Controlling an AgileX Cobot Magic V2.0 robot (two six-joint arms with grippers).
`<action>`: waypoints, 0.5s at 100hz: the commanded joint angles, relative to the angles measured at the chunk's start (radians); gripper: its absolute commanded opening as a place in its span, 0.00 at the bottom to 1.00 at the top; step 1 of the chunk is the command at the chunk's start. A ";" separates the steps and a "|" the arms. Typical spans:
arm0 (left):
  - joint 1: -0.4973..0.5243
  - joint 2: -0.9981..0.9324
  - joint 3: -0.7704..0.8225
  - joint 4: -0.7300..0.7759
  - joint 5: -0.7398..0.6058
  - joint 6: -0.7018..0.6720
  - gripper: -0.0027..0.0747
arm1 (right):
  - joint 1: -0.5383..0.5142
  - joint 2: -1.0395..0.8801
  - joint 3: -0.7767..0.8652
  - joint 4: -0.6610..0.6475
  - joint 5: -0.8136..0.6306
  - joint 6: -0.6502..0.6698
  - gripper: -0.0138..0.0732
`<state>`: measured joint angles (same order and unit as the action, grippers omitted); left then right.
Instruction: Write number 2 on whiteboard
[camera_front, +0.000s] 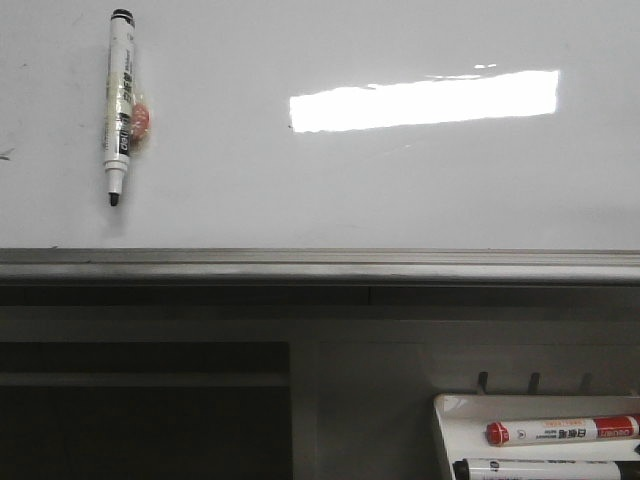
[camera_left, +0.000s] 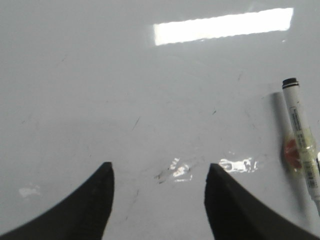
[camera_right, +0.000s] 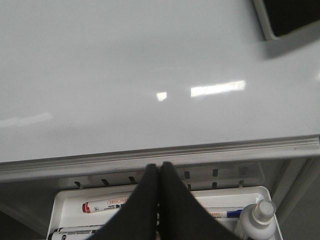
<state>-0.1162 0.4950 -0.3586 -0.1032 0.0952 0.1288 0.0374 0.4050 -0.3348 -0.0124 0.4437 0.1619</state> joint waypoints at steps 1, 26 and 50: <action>-0.014 0.046 -0.029 -0.025 -0.184 -0.002 0.63 | 0.002 0.013 -0.028 0.002 -0.087 -0.002 0.09; -0.137 0.211 -0.029 -0.073 -0.365 -0.044 0.53 | 0.002 0.015 -0.019 0.025 -0.073 -0.002 0.09; -0.451 0.431 -0.029 -0.080 -0.529 -0.053 0.53 | 0.002 0.015 0.000 0.025 -0.106 -0.002 0.09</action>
<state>-0.4678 0.8479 -0.3586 -0.1616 -0.2908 0.0900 0.0374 0.4069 -0.3091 0.0141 0.4266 0.1619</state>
